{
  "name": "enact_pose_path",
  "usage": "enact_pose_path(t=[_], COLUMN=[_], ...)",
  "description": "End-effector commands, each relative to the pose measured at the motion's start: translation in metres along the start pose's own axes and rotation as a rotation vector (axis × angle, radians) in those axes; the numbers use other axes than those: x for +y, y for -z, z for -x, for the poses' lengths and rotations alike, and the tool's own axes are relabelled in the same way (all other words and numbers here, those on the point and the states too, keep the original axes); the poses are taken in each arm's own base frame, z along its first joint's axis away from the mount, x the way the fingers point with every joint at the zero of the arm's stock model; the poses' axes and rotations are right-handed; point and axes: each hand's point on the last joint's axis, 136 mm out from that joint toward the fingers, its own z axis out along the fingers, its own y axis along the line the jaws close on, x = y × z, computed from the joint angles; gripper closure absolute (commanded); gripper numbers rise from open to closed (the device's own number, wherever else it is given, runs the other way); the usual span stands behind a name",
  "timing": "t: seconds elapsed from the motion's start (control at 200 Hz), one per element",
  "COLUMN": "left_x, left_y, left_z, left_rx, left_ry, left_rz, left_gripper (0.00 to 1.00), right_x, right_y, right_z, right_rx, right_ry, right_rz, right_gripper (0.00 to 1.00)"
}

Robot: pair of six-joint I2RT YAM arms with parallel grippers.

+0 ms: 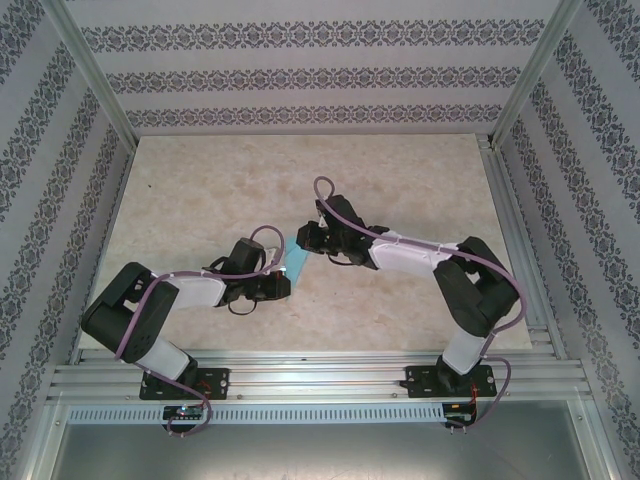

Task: Fold a paper plane with a square sheet of paper (fold left side to right side)
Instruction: Fold the wing for the fifth time at the center of the table.

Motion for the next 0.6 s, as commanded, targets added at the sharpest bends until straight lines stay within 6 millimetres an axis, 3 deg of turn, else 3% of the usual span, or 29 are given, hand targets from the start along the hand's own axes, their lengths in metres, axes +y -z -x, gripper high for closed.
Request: enact_pose_path(t=[0.0,0.195,0.595], left_x=[0.043,0.047,0.051], left_y=[-0.010,-0.010,-0.011], left_z=[-0.028,-0.031,-0.033], left_rx=[0.055,0.063,0.074], left_ry=[0.002,-0.011,-0.031], left_rz=[0.174,0.207,0.241], left_gripper=[0.94,0.95,0.95], right_x=[-0.006,-0.017,-0.035], right_y=[-0.003,-0.020,-0.044], right_z=[-0.033,-0.071,-0.092], right_rx=[0.016,0.059,0.102], right_ry=[-0.083,-0.137,-0.179], right_rz=[-0.002,-0.017,-0.058], right_gripper=[0.97,1.00,1.00])
